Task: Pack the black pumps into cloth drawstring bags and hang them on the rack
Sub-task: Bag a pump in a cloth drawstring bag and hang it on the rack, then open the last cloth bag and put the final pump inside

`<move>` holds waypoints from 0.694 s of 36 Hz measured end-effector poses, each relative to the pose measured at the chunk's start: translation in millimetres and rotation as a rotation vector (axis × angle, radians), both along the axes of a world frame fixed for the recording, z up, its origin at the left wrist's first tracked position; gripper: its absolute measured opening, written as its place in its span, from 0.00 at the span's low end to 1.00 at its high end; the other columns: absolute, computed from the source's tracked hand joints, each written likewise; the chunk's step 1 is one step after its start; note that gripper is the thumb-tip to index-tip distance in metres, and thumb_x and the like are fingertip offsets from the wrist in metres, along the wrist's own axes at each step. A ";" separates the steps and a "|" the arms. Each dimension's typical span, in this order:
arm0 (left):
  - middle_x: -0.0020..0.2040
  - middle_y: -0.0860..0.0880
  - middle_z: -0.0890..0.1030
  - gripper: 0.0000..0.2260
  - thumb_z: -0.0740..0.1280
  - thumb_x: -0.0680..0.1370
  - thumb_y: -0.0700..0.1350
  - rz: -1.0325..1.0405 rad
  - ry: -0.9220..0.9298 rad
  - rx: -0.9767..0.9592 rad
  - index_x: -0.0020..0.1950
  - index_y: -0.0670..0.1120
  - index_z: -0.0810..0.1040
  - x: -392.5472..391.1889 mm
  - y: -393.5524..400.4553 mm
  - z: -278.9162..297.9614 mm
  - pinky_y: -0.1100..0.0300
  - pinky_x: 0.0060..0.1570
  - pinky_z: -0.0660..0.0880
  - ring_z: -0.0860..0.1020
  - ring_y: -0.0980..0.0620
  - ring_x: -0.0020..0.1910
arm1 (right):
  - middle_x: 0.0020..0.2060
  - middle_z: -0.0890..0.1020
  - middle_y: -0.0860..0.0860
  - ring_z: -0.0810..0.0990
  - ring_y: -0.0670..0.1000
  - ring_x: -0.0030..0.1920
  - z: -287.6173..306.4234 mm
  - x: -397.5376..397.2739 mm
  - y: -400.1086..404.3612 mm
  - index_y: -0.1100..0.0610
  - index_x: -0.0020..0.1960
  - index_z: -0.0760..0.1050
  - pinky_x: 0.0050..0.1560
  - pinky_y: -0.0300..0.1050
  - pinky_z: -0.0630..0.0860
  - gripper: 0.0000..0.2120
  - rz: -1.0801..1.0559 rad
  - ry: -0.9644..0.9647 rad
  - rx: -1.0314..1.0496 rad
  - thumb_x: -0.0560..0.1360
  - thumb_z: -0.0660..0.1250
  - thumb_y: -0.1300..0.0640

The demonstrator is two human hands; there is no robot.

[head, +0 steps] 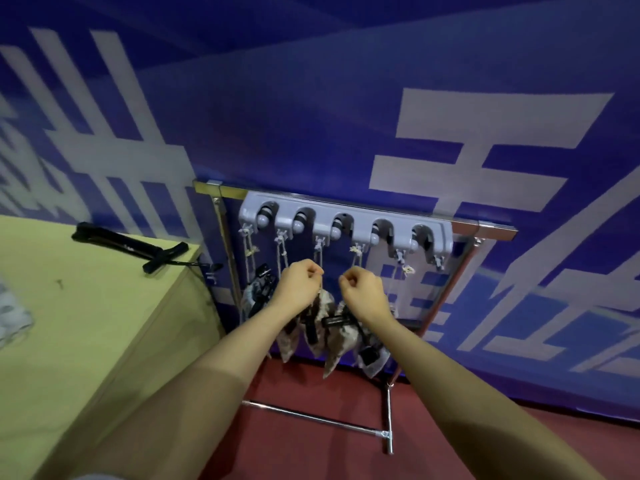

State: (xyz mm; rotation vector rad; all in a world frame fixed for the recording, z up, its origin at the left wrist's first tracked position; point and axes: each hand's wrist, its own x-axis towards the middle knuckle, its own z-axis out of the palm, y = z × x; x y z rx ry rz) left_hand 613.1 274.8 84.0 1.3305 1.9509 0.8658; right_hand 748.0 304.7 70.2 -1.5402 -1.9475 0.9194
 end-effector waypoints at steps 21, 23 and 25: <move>0.48 0.39 0.83 0.08 0.62 0.78 0.38 0.353 -0.110 0.025 0.49 0.40 0.80 -308.9 -117.8 -24.0 0.49 0.54 0.77 0.80 0.39 0.50 | 0.33 0.79 0.51 0.79 0.54 0.38 -4.7 -319.5 -76.8 0.57 0.41 0.75 0.43 0.49 0.76 0.08 0.331 -0.009 -0.036 0.77 0.61 0.59; 0.50 0.39 0.83 0.08 0.61 0.78 0.38 0.374 -0.107 0.014 0.50 0.39 0.80 -339.1 -129.7 -27.1 0.51 0.55 0.77 0.80 0.40 0.50 | 0.34 0.79 0.51 0.79 0.55 0.39 -9.8 -354.1 -83.2 0.56 0.40 0.75 0.44 0.50 0.76 0.08 0.356 -0.015 -0.038 0.77 0.61 0.59; 0.50 0.39 0.82 0.09 0.61 0.78 0.37 0.402 -0.104 -0.007 0.50 0.39 0.80 -371.5 -141.2 -32.8 0.52 0.54 0.77 0.80 0.40 0.50 | 0.35 0.80 0.52 0.80 0.55 0.41 -16.6 -390.4 -89.6 0.58 0.42 0.76 0.45 0.52 0.78 0.08 0.390 -0.013 -0.051 0.77 0.60 0.59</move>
